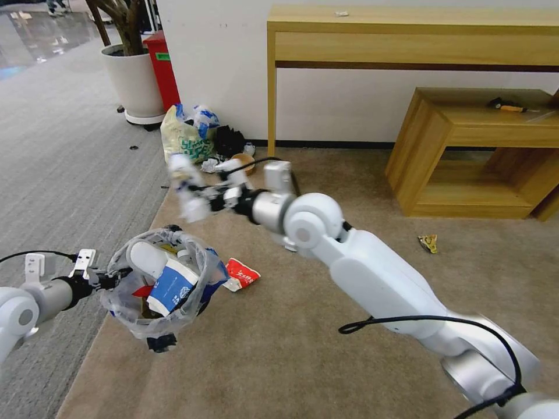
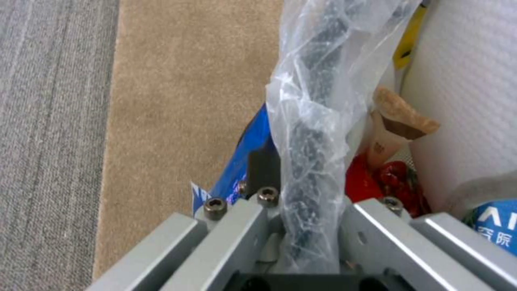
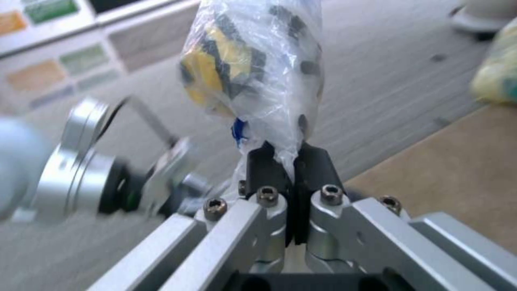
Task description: Pick up the trash bin and place the garbage on the floor into it.
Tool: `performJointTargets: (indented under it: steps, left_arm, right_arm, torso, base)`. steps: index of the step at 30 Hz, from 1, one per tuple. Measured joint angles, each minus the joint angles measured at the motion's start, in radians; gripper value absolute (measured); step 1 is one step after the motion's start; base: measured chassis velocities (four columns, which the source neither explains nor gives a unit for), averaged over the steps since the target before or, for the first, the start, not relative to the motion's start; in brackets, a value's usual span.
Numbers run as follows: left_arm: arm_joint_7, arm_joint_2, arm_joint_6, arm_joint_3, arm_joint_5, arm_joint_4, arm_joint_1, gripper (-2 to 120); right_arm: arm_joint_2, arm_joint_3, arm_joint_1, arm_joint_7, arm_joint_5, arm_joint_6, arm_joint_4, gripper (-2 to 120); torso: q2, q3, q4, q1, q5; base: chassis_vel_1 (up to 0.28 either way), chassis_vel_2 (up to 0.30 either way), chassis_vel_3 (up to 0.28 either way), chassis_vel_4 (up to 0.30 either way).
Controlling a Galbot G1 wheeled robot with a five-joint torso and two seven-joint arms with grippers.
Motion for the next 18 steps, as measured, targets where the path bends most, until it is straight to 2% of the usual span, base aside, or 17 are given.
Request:
performJointTargets:
  steps: [8,18]
  left_arm:
    - [0.015,0.033,0.0,0.001,-0.004,-0.008,0.011,0]
    - [0.024,0.049,0.0,0.004,-0.008,-0.012,0.014,0]
  right_arm:
    - [0.016,-0.114,-0.001,0.034,0.061,-0.043,0.009,0]
    - [0.028,-0.171,-0.006,0.071,0.11,-0.075,0.001,0]
  torso:
    - [0.0,0.0,-0.0001,0.0,0.0001]
    - [0.0,0.0,-0.0003,0.0,0.0002]
  base:
    - [0.0,0.0,0.0,0.0]
    - [0.0,0.0,0.0,0.0]
